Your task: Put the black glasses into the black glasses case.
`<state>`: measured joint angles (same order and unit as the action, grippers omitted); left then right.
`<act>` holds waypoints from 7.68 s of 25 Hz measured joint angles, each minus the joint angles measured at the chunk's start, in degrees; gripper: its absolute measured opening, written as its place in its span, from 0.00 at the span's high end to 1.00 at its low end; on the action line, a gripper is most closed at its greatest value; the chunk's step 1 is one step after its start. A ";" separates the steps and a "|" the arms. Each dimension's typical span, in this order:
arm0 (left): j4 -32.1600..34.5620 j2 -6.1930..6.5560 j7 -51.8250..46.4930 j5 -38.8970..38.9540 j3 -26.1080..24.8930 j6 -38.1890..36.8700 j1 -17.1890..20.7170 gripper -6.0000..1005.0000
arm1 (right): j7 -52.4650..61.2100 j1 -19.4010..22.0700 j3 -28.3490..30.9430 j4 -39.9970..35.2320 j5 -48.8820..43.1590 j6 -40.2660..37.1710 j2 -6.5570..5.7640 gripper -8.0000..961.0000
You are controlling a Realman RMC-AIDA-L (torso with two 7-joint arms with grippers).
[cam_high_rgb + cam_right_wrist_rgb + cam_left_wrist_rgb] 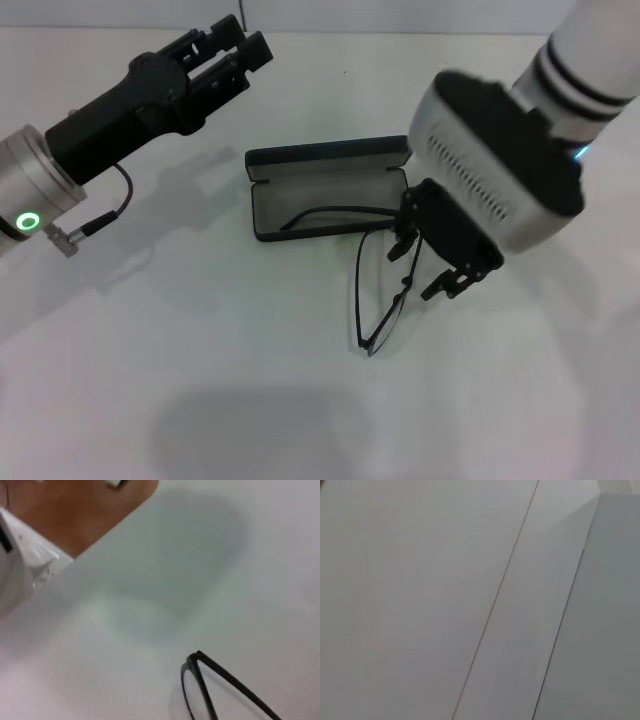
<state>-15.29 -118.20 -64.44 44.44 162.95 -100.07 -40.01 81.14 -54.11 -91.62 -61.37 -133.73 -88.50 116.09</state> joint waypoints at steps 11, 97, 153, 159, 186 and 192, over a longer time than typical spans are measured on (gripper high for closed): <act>0.00 -0.26 0.17 -0.78 0.00 0.06 0.17 0.44 | 1.60 -3.34 -9.21 4.15 -0.07 7.09 0.10 0.49; -0.66 3.44 -14.50 -20.98 -0.01 -2.62 -15.03 0.42 | -67.66 33.98 9.78 7.16 59.25 6.67 -0.32 0.87; 2.66 -1.23 15.49 7.03 -0.06 1.44 -3.64 0.39 | -45.88 24.06 14.96 23.39 53.25 11.67 -0.41 0.87; 2.54 -0.97 15.10 9.93 -0.10 1.88 -2.24 0.39 | -37.96 23.40 -2.21 15.98 51.22 38.59 0.03 0.87; 2.91 -1.25 14.93 9.55 0.00 5.51 -3.70 0.37 | -34.46 27.20 -25.23 3.07 44.16 66.36 0.06 0.86; 2.99 -1.25 14.90 9.57 0.00 5.51 -3.67 0.37 | -34.49 26.65 -26.84 4.12 43.99 69.50 0.09 0.86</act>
<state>-12.30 -119.44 -49.54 54.01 162.95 -94.56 -43.68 46.65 -27.46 -118.46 -57.25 -89.74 -19.00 116.19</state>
